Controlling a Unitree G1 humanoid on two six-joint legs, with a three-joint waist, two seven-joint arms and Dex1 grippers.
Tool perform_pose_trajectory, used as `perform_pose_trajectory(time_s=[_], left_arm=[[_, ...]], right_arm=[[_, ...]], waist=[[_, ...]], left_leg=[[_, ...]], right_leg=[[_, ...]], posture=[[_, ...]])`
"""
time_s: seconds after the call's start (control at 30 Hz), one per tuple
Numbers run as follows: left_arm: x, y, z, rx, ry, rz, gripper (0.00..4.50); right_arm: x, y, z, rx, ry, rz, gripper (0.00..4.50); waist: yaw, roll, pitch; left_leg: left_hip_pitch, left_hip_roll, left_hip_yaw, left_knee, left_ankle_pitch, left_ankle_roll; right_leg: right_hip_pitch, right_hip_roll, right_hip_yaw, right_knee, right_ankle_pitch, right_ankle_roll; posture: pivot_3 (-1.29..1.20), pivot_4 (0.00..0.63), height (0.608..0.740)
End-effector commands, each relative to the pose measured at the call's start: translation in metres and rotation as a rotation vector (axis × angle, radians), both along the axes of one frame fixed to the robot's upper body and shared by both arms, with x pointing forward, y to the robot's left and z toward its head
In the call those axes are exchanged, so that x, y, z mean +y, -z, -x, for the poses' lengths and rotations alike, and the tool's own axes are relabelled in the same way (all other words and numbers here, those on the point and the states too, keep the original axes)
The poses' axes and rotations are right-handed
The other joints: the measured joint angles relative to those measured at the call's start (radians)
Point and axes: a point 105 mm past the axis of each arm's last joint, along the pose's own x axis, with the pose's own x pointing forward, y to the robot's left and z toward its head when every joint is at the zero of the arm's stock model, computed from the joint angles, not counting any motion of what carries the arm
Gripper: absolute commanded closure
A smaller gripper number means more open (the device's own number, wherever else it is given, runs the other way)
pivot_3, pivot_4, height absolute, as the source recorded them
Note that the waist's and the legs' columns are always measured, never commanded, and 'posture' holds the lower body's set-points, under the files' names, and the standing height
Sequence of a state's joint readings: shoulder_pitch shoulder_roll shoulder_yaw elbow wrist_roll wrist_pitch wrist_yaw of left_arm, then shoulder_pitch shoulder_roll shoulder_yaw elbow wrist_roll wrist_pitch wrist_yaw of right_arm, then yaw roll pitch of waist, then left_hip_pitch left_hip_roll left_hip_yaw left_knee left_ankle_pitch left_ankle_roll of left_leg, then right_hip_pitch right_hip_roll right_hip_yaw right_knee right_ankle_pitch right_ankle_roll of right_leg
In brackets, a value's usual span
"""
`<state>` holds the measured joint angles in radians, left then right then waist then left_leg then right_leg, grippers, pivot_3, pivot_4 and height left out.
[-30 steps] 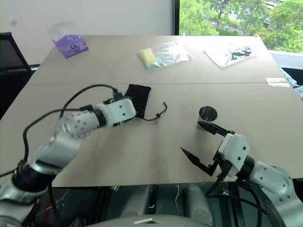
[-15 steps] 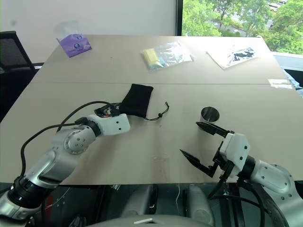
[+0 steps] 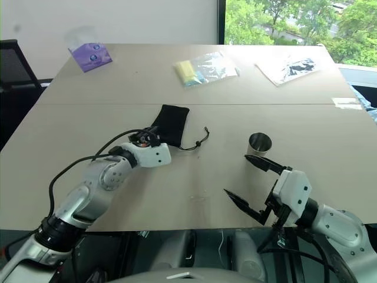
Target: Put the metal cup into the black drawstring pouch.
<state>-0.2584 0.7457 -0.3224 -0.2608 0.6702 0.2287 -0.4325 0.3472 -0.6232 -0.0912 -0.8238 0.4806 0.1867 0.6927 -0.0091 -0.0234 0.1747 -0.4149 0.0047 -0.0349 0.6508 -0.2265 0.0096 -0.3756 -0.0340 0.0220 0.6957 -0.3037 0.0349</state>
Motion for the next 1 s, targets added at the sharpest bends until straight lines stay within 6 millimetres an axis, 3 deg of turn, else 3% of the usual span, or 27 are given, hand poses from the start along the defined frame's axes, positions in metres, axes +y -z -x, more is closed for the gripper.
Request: perform_pose_trajectory(time_s=[0.03,0.47,0.57,0.7,0.83,1.0], left_arm=[[0.002,-0.011,-0.003,-0.05,0.003,-0.016,1.67],[-0.004,-0.008,-0.019,-0.06,0.003,-0.019,1.67],[-0.008,-0.005,-0.021,-0.025,0.018,0.004,2.53],[-0.011,-0.006,-0.026,0.018,0.03,0.048,4.26],[-0.014,-0.005,-0.035,0.107,0.024,0.142,4.41],[-0.027,-0.009,-0.038,0.286,-0.015,0.392,4.41]], right_arm=[[0.002,-0.011,0.005,-0.052,-0.009,0.0,0.0],[0.003,-0.009,0.004,-0.052,-0.002,0.0,0.0],[0.001,-0.009,0.002,-0.048,0.019,0.004,0.0],[-0.001,-0.008,-0.001,-0.049,0.048,0.008,0.0],[-0.001,-0.001,-0.007,-0.012,0.106,0.047,0.0],[-0.004,-0.015,-0.009,-0.012,0.162,0.097,0.0]], waist=[[0.0,0.0,0.0],[0.0,0.0,0.0],[0.0,0.0,0.0],[0.0,0.0,0.0],[0.001,0.0,0.0],[-0.001,0.0,0.0]], left_leg=[[0.0,0.0,0.0,0.0,0.0,0.0],[0.0,0.0,0.0,0.0,0.0,0.0],[0.0,0.0,0.0,0.0,0.0,0.0],[0.0,0.0,0.0,0.0,0.0,0.0],[0.0,0.0,0.0,0.0,0.0,0.0],[-0.001,-0.001,0.0,0.001,0.0,0.0]], right_leg=[[0.0,0.0,0.0,0.0,0.0,0.0],[0.0,0.001,-0.001,0.0,0.0,0.0],[0.0,0.0,-0.002,0.0,0.0,0.0],[0.0,0.0,-0.002,0.0,0.0,0.0],[0.0,0.001,-0.003,0.0,0.0,0.0],[0.0,0.002,-0.004,0.001,0.0,0.0]], posture=[[0.0,0.15,0.74],[0.0,0.15,0.74],[0.0,0.15,0.74],[0.0,0.15,0.74],[0.0,0.15,0.74],[0.0,0.15,0.74]])
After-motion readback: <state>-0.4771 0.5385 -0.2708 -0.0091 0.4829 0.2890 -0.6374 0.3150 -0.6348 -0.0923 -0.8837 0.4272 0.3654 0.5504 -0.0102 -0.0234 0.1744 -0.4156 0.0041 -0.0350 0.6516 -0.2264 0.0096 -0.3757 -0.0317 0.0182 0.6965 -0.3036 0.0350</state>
